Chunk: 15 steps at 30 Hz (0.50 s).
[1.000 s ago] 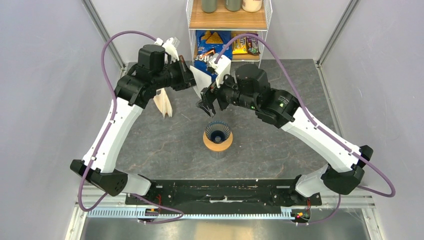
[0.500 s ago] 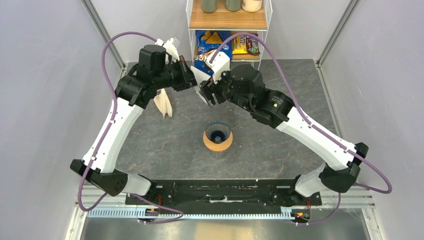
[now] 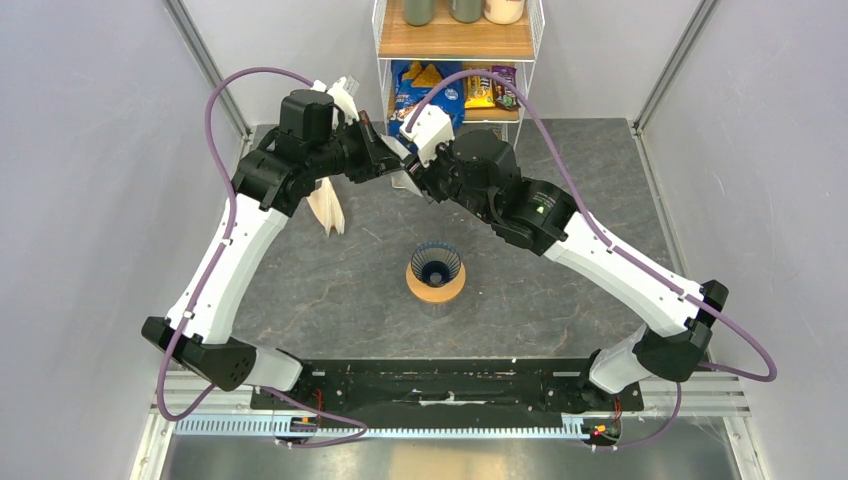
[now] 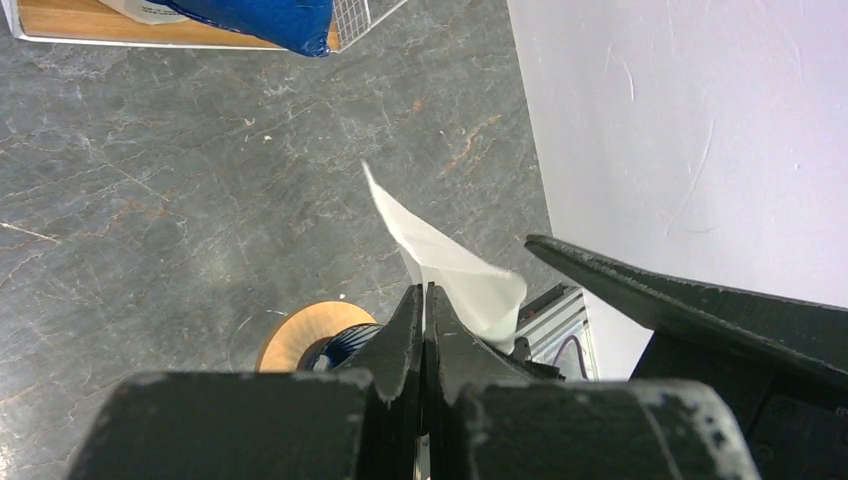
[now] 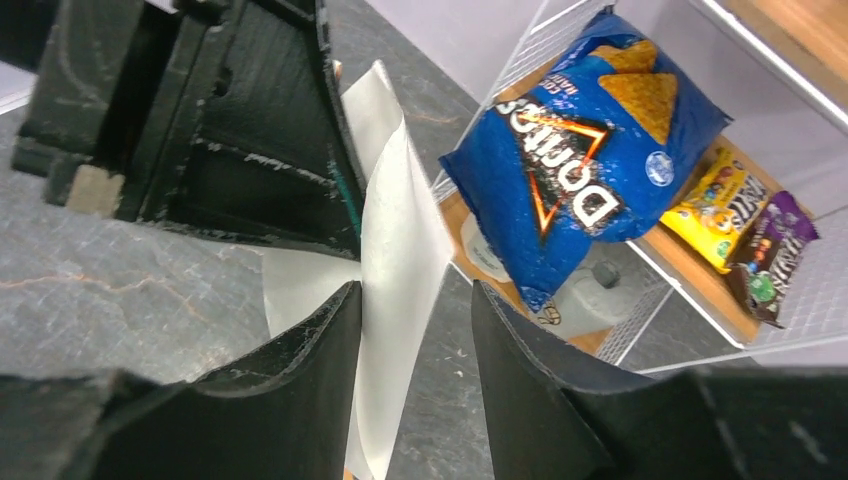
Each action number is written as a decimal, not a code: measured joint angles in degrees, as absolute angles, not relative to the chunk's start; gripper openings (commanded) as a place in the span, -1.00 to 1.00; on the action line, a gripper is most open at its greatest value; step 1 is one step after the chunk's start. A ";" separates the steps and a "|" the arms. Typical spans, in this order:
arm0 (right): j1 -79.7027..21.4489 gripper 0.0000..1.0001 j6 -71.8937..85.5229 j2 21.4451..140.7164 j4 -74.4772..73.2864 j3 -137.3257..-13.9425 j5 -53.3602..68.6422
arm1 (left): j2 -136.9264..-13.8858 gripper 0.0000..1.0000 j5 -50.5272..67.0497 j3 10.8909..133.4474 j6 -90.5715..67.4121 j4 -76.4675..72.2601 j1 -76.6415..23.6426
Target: Place the coffee filter in the dripper
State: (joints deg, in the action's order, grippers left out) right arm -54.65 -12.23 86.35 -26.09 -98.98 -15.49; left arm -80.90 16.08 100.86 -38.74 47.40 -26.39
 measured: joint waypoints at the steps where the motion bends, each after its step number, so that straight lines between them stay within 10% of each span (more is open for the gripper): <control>1: -54.65 0.03 -12.53 86.35 -25.91 -98.98 -15.97 | -80.90 -0.96 16.08 100.86 -38.76 47.40 -26.39; 15: -54.89 0.65 -14.00 86.32 -24.69 -97.95 -16.03 | -80.97 -0.95 15.05 100.38 -39.22 47.44 -26.39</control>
